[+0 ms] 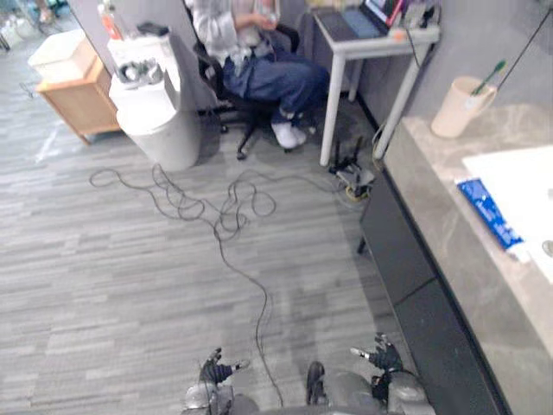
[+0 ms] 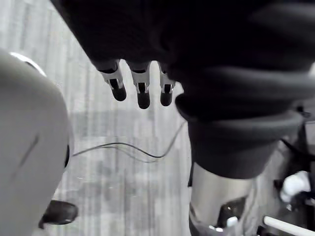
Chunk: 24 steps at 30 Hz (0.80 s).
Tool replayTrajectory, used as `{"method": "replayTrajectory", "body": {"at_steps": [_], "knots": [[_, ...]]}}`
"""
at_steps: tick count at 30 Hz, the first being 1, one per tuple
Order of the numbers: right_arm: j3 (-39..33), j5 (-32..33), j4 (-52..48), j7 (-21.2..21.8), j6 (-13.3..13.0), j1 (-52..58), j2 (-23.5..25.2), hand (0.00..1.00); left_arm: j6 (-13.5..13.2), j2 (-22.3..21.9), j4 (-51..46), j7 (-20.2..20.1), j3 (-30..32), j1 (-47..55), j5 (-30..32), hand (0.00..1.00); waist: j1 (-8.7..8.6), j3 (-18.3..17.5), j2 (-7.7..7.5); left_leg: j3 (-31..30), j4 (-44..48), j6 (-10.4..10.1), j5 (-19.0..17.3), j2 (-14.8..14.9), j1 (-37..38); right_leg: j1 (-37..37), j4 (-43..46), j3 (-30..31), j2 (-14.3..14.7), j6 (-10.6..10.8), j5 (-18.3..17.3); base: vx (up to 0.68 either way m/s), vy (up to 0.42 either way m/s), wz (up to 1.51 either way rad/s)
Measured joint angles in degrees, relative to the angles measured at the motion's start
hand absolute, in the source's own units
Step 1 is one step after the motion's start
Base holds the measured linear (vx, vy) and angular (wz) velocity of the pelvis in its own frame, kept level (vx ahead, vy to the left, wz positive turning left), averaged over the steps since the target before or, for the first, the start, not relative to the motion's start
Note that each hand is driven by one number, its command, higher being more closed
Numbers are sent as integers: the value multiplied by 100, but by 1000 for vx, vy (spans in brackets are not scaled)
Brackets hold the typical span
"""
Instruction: Organize washtable
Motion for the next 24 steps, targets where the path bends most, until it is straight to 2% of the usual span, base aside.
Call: {"method": "replayTrajectory", "body": {"at_steps": [2, 4, 6, 7, 8, 9, 10, 11, 13, 15, 17, 19, 21, 22, 23, 24], "knots": [[-15, 40, -12, -6, 25, 57, 9, 0, -7, -60, -94, -1, 32, 1, -5, 0, 96, -13, -30, 118, -23, 76, -43, 61, -294, 200, -69, 290, 25, 21, -32, 265, 3, -93], [-30, 130, -10, -12, 54, 78, 29, 0, -24, -49, -158, 0, 48, 2, -6, 0, 118, -16, -78, 67, -596, 206, -118, -18, -592, 328, -199, 669, 17, 60, -37, 251, 74, -102], [-54, 159, -8, -8, 105, 83, 36, 0, -23, -53, -169, 4, 81, -28, -12, 0, 163, -28, -113, -421, -1664, 230, -131, -350, -739, 411, -262, 1141, -51, 165, -44, 235, 157, -118], [-75, 160, 5, -9, 108, 81, 42, 0, -28, -53, -158, 8, 76, -67, -32, 0, 240, -34, -135, -1017, -2404, 201, -113, -626, -805, 394, -287, 1487, -109, 257, -76, 250, 246, -145], [-85, 183, 82, -13, 108, 83, 36, 0, -30, -58, -145, 7, 64, -99, -62, 0, 245, -59, -152, -1620, -3039, 165, -60, -860, -822, 359, -305, 1767, -136, 362, -126, 234, 262, -144], [-89, 167, 84, -20, 121, 83, 36, 0, -36, -59, -142, 12, 43, -99, -66, 0, 253, -71, -138, -1802, -3263, 146, -28, -886, -827, 368, -308, 1878, -129, 441, -168, 219, 297, -124], [-88, 167, 63, -24, 123, 108, 23, 0, -38, -72, -95, 6, -3, -97, -70, 0, 248, -117, -77, -1789, -3436, 243, 108, -834, -820, 389, -279, 2115, -89, 592, -271, 341, 448, -121], [-91, 159, 54, -20, 128, 136, 68, 0, -23, -52, -88, 2, 0, -90, -71, 0, 257, -212, -75, -1614, -3391, 256, 546, -805, -715, 387, -181, 2393, -126, 747, -401, 367, 476, -116], [-76, 148, 25, -3, 124, 269, 240, 0, -20, 69, -84, 13, 0, -98, -78, 0, 273, -394, -416, -1151, -3387, 407, 377, -1013, -631, 290, -123, 2474, -442, 891, -417, 345, 422, -104], [-73, 142, 28, 1, 132, 269, 352, 0, -14, 103, -47, 10, -9, -138, -77, 0, 270, -461, -531, -683, -3465, 524, 303, -1078, -458, 142, -62, 2570, -573, 1155, -256, 242, 319, -108], [-72, 129, 17, 4, 128, 256, 362, 0, 20, 104, 53, 12, -55, -153, -61, 0, 290, -461, -531, -116, -3752, 592, 267, -1089, 20, -79, 448, 2347, -625, 1380, -72, 144, 242, -120], [-73, 122, -5, 1, 120, 226, 334, 0, 28, 105, 142, 13, -57, -160, -62, 0, 250, -442, -490, 289, -3948, 639, 239, -1088, 376, -357, 977, 1497, -784, 1352, -107, 84, 175, -104], [-68, 117, -37, 2, 103, 138, 317, 0, 31, 107, 173, 12, -51, -168, -67, 0, 246, -438, -416, 783, -4228, 639, 239, -1056, 601, -700, 1178, 173, -965, 1133, -186, 78, 126, -96], [-66, 116, -16, 2, 101, 94, 313, 0, 32, 107, 180, 12, -51, -193, -67, 0, 236, -432, -405, 882, -4270, 639, 239, -1055, 605, -768, 1089, -128, -995, 1034, -137, 80, 31, -89], [-45, 112, 75, 5, 96, -12, 312, 0, 36, 115, 305, 10, -76, -278, -68, 0, 237, -417, -386, 1025, -4329, 638, 239, -1070, 608, -856, 752, -734, -1028, 785, 117, 103, -51, -90], [17, 99, 184, 4, 96, -105, 260, 0, 99, 105, 449, 8, -94, -307, -89, 0, 239, -397, -324, 1075, -4383, 631, 241, -1104, 624, -825, 517, -1190, -1023, 625, 175, 123, -77, -91]]}}
